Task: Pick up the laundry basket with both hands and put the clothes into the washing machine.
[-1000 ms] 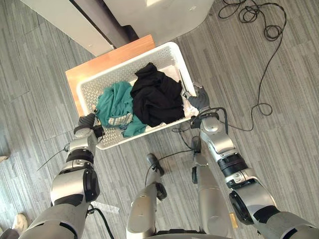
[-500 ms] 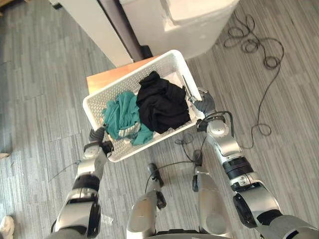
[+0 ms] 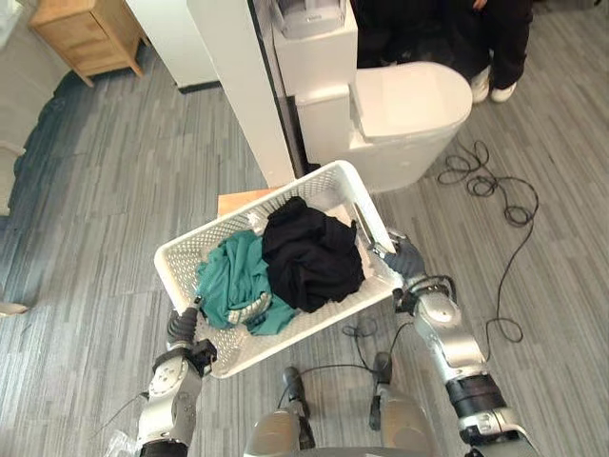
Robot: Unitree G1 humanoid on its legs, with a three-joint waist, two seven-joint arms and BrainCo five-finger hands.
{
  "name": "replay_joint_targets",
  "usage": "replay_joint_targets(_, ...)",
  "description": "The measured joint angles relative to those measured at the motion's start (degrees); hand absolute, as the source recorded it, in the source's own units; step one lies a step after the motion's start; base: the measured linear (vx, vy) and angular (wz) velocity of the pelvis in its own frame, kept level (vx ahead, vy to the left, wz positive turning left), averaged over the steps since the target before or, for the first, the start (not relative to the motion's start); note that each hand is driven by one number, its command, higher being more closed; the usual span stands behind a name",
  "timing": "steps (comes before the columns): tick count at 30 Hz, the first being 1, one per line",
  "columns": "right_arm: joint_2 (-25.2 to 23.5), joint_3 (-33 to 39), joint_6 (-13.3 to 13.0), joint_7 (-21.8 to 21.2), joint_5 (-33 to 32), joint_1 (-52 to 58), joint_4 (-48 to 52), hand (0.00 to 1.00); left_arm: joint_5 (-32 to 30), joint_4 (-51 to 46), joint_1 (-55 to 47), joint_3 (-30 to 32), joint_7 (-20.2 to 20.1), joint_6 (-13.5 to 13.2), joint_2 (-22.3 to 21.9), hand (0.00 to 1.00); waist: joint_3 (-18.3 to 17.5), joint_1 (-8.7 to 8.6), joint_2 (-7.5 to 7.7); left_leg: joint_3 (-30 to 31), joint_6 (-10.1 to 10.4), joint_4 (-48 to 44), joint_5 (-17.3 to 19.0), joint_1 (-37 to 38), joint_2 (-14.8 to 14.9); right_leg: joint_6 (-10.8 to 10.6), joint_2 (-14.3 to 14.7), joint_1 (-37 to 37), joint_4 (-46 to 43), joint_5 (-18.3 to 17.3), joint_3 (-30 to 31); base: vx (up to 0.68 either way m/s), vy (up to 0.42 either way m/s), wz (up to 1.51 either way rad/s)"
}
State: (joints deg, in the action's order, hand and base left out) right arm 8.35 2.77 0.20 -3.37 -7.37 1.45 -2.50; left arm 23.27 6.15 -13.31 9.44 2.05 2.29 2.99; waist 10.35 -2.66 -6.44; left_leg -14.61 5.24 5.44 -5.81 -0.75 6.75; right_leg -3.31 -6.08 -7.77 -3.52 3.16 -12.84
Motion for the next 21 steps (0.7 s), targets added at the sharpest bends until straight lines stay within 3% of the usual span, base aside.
replay_joint_targets(5, -2.9, 5.1, -0.8, -1.7, -1.1, 8.3, 1.6, 1.00, -2.0, -0.3, -2.9, -2.8, -2.1, 0.0, -1.7, 1.00, -1.5, -0.67, 0.01, 0.2, 0.0, 0.0, 0.1, 1.9, 0.2, -0.2, -0.1, 2.2, 0.0, -0.6, -0.8, 0.01, 0.000, 0.07)
replay_joint_targets(10, -5.3, 6.0, -0.9, -2.0, -1.7, 17.2, 7.0, 1.00, -3.9, -3.9, -8.4, -4.9, -2.2, 0.0, -1.4, 1.00, -1.8, -1.07, 0.49, -6.6, 0.3, 0.0, 2.1, 6.3, 0.9, -0.3, 0.2, 1.9, -2.8, -2.2, 3.9, -0.03, 0.014, -0.54)
replay_joint_targets(14, -7.0, 7.8, -1.0, -2.6, -2.8, 21.0, 12.3, 1.00, -3.9, -5.3, -7.7, -6.7, -3.2, -0.6, 0.1, 1.00, -2.1, -1.33, 2.68, -16.3, 0.6, -2.4, 3.7, 4.9, 1.5, -1.4, 2.0, -4.1, -3.1, -0.9, 10.8, -0.06, 0.019, -1.27)
replay_joint_targets(16, -7.5, 7.9, -1.1, -2.6, -3.5, 21.1, 13.9, 1.00, -3.8, -5.8, -6.4, -7.1, -3.2, -1.2, 1.1, 1.00, -2.3, -1.45, 5.14, -25.3, 0.5, -6.6, 5.9, 3.2, 3.3, -3.8, 3.5, -7.1, 1.0, 0.1, 14.8, -0.06, -0.034, -1.92)
replay_joint_targets(17, -7.6, 7.9, -1.1, -2.4, -3.5, 20.9, 14.3, 1.00, -3.8, -5.8, -6.1, -7.2, -3.1, -1.2, 1.3, 1.00, -2.4, -1.48, 5.51, -27.7, 0.2, -7.5, 6.3, 2.8, 4.0, -5.8, 4.0, -7.5, 2.4, -1.1, 14.0, -0.12, -0.090, -2.05)
replay_joint_targets(18, -7.5, 7.7, -1.3, -1.8, -3.7, 20.3, 14.7, 1.00, -3.8, -6.1, -5.7, -7.1, -3.0, -1.4, 1.3, 1.00, -2.4, -1.51, 4.77, -32.1, -0.4, -8.2, 6.9, 2.5, 7.6, -5.5, 4.7, -9.2, 0.8, -2.7, 9.3, -0.09, -0.083, -1.70)
replay_joint_targets(19, -7.9, 7.6, -1.8, -1.6, -4.0, 20.4, 14.8, 1.00, -3.9, -6.1, -4.9, -6.9, -3.0, -1.5, 1.5, 1.00, -2.4, -2.12, 4.74, -34.7, -0.3, -8.9, 6.9, 2.9, 9.7, -0.7, 4.7, -10.7, -6.3, -1.9, 4.7, -0.01, -0.090, -1.87)
replay_joint_targets(20, -8.2, 7.6, -2.2, -1.4, -4.4, 20.5, 14.8, 1.00, -3.9, -6.1, -4.2, -6.9, -3.0, -1.5, 1.9, 1.00, -2.6, -2.47, 5.60, -37.7, -0.1, -10.6, 6.8, 4.5, 10.9, 2.2, 1.8, -10.0, -14.1, -2.8, -0.7, 0.09, -0.056, -1.32)
replay_joint_targets(21, -8.2, 7.4, -2.3, -1.4, -4.4, 20.6, 14.8, 1.00, -3.9, -6.0, -4.4, -6.7, -3.0, -1.5, 1.8, 1.00, -3.0, -2.61, 6.53, -39.2, 0.1, -12.0, 7.3, 5.1, 11.0, 3.9, -0.3, -8.6, -15.2, -1.9, -2.5, 0.11, -0.215, -1.64)
